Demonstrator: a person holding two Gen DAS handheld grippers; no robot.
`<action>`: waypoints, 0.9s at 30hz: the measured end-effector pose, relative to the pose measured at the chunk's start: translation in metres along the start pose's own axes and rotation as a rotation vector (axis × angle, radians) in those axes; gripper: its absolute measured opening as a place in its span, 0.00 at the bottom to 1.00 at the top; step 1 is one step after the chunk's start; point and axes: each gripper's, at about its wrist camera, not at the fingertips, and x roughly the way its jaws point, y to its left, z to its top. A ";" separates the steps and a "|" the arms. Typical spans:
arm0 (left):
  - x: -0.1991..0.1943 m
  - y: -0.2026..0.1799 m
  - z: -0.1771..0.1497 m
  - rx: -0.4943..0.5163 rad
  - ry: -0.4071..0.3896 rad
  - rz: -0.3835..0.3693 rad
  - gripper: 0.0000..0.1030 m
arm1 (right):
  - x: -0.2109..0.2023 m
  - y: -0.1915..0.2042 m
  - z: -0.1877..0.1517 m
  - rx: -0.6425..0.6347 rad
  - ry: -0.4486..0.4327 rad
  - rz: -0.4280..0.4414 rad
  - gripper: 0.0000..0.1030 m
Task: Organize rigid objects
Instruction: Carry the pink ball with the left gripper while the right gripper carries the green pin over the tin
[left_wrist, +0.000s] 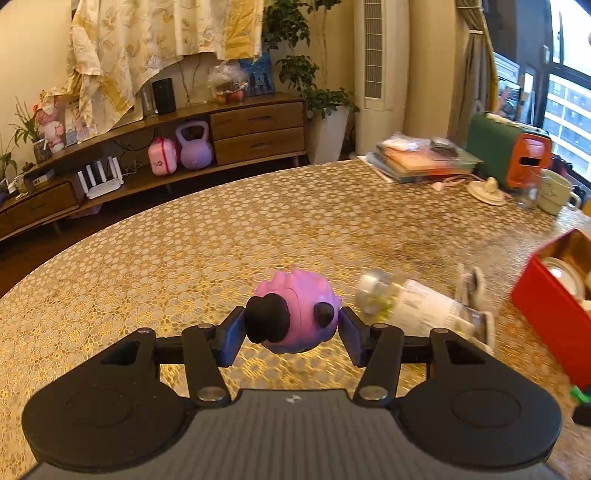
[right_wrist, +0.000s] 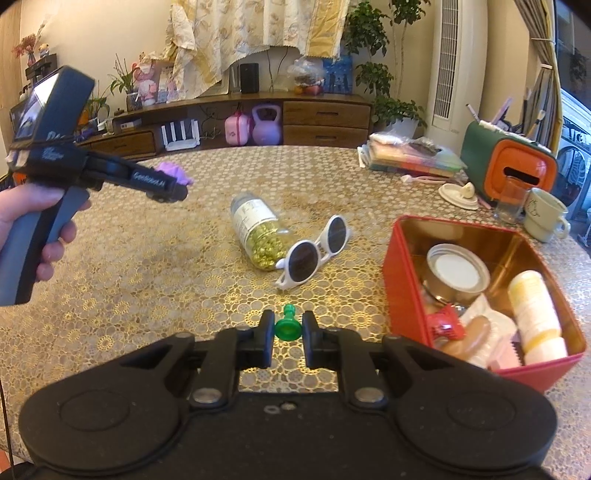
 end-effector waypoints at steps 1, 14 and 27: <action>-0.005 -0.003 -0.001 0.001 0.000 -0.007 0.52 | -0.004 -0.001 0.000 0.002 -0.005 -0.003 0.14; -0.062 -0.061 -0.004 0.068 -0.021 -0.121 0.53 | -0.041 -0.017 -0.004 0.023 -0.056 -0.018 0.14; -0.088 -0.139 0.002 0.149 -0.042 -0.245 0.53 | -0.070 -0.065 -0.007 0.055 -0.102 -0.100 0.14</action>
